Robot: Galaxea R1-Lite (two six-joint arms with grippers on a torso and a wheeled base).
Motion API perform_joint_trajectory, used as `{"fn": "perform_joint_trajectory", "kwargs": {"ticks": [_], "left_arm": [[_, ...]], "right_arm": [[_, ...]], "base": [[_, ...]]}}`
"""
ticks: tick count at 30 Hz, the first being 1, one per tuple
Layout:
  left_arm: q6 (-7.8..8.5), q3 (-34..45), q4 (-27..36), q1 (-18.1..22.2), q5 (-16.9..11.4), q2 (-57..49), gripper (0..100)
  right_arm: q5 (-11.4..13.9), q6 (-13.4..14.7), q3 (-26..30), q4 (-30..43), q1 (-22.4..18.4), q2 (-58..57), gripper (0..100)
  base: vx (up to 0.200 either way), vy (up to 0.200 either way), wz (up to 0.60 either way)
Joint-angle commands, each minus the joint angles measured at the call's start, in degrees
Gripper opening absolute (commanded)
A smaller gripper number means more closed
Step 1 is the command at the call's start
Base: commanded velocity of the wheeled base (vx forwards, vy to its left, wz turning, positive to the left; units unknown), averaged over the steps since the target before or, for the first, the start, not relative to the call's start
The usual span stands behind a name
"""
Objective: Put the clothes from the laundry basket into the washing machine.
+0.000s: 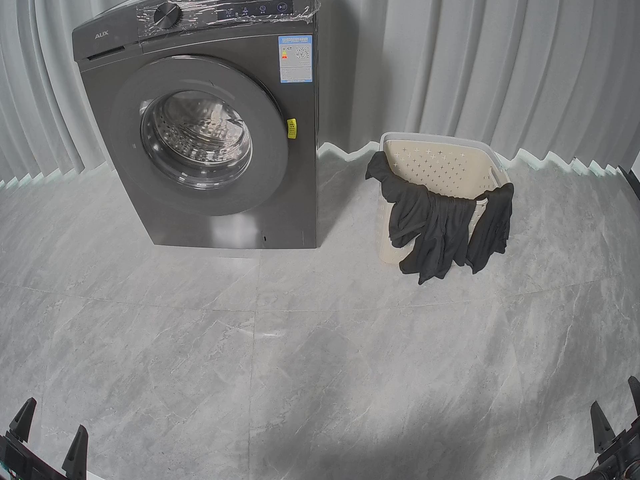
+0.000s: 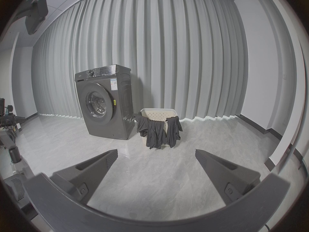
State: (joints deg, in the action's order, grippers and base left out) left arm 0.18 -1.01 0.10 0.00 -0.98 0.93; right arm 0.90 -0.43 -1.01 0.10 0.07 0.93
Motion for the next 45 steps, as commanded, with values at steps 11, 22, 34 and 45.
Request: {"fn": "perform_joint_trajectory", "kwargs": {"ticks": [11, 22, 34, 45], "left_arm": [[-0.36, 1.0, 0.0, 0.0, 0.2, -0.9, 100], [-0.36, 1.0, 0.0, 0.0, 0.1, -0.9, 100], [-0.27, 1.0, 0.0, 0.0, 0.2, -0.9, 100], [-0.36, 1.0, 0.0, 0.0, 0.1, -0.9, 100]], "right_arm": [[0.1, -0.1, 1.0, 0.0, 0.0, -0.9, 100], [0.1, -0.1, 1.0, 0.0, 0.0, -0.9, 100], [0.1, -0.1, 1.0, 0.0, 0.0, -0.9, 100], [0.1, -0.1, 1.0, 0.0, 0.0, -0.9, 100]], "base": [[0.109, 0.0, 0.0], [0.2, 0.0, 0.0], [0.167, 0.0, 0.0], [0.0, -0.018, 0.0]]}}
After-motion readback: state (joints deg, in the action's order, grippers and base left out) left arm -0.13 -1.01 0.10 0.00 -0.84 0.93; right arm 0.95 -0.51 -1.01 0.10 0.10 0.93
